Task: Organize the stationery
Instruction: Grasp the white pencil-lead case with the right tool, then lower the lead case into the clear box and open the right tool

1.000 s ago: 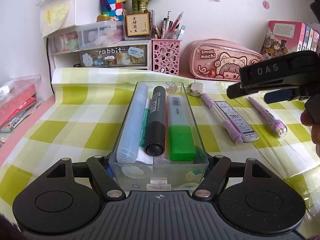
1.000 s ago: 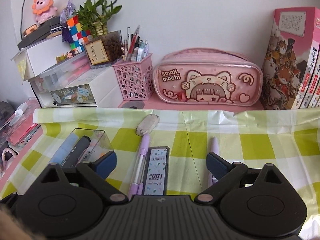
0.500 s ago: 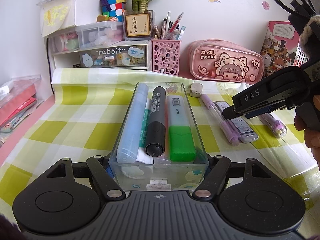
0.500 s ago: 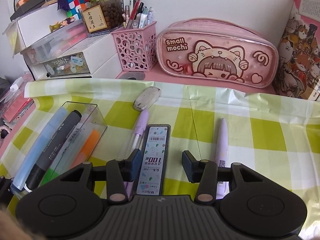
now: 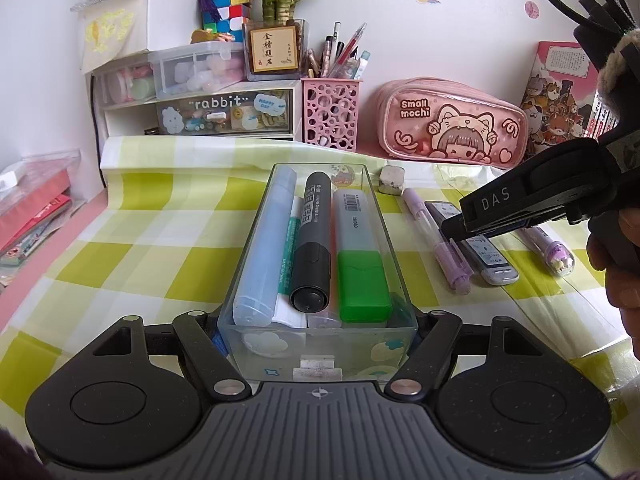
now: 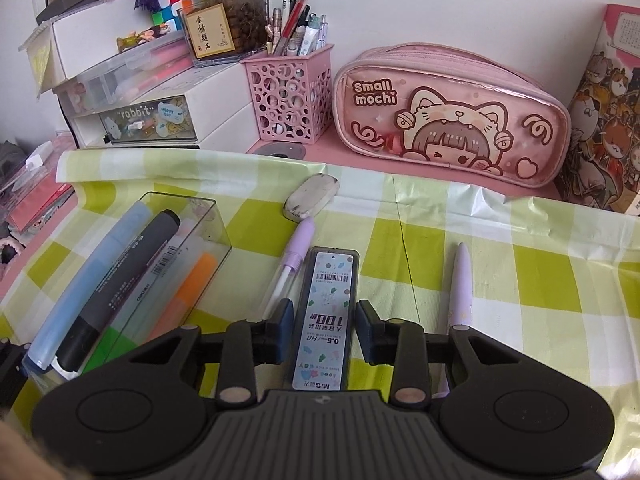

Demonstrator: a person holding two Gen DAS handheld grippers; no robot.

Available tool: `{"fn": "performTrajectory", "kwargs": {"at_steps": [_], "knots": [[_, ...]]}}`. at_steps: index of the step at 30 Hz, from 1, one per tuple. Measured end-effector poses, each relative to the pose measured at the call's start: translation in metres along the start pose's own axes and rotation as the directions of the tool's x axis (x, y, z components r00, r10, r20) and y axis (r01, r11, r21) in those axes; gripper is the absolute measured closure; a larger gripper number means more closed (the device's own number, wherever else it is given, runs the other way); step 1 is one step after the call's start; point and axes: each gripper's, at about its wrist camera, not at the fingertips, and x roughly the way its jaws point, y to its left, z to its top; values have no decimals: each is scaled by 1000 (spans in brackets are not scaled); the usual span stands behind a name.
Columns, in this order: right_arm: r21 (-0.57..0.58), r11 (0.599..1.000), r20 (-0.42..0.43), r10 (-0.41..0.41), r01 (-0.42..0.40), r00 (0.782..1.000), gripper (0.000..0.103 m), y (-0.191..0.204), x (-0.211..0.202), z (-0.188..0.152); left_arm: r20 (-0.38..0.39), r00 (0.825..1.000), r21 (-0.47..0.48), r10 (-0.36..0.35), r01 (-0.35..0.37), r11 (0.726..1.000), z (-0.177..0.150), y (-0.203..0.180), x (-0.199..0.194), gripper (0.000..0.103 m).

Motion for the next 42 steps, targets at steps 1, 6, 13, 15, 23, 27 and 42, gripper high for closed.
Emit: {"fn": "performTrajectory", "kwargs": {"at_steps": [1, 6, 13, 15, 23, 27, 42], "knots": [[13, 1000, 1, 2, -2, 1000, 77, -1, 0, 0, 0, 1000, -1, -2, 2, 1000, 0, 0, 0, 30], [109, 994, 18, 29, -31, 999, 77, -7, -5, -3, 3, 1000, -4, -2, 2, 1000, -1, 1, 0, 30], [222, 968, 89, 101, -118, 991, 77, -5, -32, -1, 4, 1000, -4, 0, 0, 1000, -1, 1, 0, 30], [239, 957, 96, 144, -163, 985, 77, 4, -40, 0, 4, 1000, -4, 0, 0, 1000, -1, 1, -1, 30], [287, 921, 87, 249, -264, 965, 77, 32, -39, 0, 9, 1000, -10, -1, 1, 1000, -2, 2, -2, 30], [301, 908, 97, 276, -292, 956, 77, 36, -40, 7, 8, 1000, -7, 0, 0, 1000, -2, 2, -2, 30], [373, 867, 74, 328, -331, 942, 77, 40, -22, 14, 9, 1000, -7, 1, 0, 1000, -2, 2, -2, 30]]}}
